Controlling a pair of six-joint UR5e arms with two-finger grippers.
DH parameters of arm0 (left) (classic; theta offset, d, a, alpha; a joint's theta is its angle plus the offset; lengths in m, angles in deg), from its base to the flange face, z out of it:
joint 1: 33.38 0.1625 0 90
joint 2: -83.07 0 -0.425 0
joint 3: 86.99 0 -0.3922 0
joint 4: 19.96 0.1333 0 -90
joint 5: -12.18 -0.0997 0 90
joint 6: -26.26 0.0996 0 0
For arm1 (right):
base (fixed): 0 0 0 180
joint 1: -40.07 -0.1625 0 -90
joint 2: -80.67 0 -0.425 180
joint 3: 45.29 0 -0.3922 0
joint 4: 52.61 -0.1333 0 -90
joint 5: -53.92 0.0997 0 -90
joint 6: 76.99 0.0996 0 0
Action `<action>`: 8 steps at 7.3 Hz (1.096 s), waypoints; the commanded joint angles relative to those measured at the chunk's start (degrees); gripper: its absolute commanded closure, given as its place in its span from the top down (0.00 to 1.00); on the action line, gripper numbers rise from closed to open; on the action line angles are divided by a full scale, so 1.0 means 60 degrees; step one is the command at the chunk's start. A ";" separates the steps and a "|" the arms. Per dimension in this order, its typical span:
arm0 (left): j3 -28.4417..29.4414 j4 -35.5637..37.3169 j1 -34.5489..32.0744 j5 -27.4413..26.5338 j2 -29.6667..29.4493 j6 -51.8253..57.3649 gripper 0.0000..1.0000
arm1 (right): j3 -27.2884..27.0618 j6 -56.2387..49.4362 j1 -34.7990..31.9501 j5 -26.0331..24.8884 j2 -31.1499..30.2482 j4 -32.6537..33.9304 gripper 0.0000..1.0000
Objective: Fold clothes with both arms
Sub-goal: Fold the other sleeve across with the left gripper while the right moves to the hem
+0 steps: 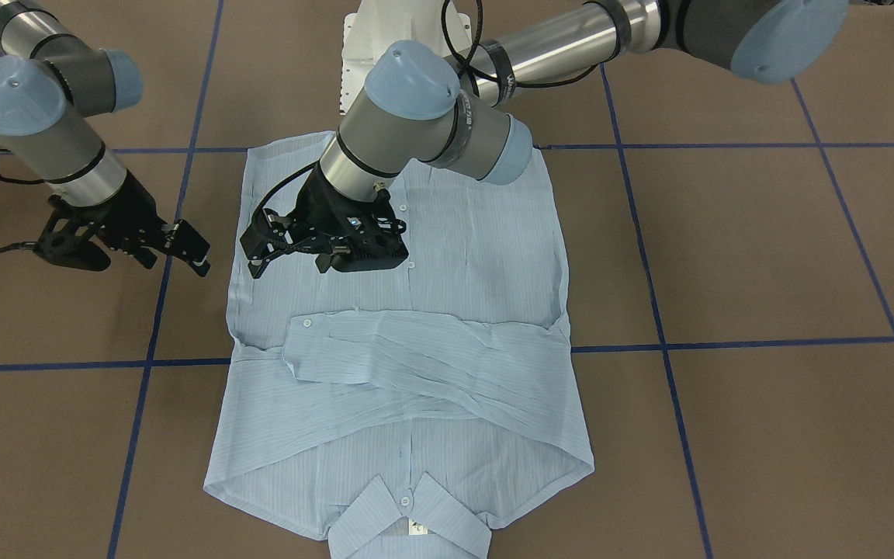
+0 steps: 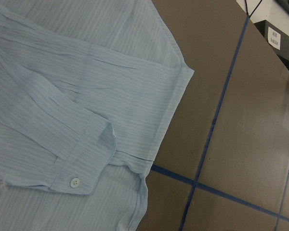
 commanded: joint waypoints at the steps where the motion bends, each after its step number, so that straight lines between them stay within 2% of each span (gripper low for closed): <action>1: -0.1845 0.0017 -0.0020 0.0009 0.1377 0.0012 0.99 | -0.1387 0.2140 0.2020 -0.1885 -0.1191 0.0015 1.00; 2: -0.2463 0.0016 -0.0035 -0.0006 0.1776 0.0027 0.99 | -0.2175 0.3324 0.2884 -0.2441 -0.1776 0.0015 1.00; 3: -0.2542 0.0031 -0.0050 -0.0079 0.1780 0.0042 0.99 | -0.2473 0.4525 0.3893 -0.3302 -0.1985 0.0117 1.00; 4: -0.2673 0.0031 -0.0064 -0.0094 0.1780 0.0085 0.99 | -0.2491 0.5335 0.4976 -0.4717 -0.2089 0.0234 1.00; 6: -0.2704 0.0016 -0.0065 -0.0109 0.1765 0.0174 0.99 | -0.2476 0.6016 0.5484 -0.4995 -0.1973 0.1182 0.99; 8: -0.2807 0.0031 -0.0079 -0.0123 0.1780 0.0174 0.99 | -0.2403 0.6046 0.5632 -0.5098 -0.1827 0.1275 0.87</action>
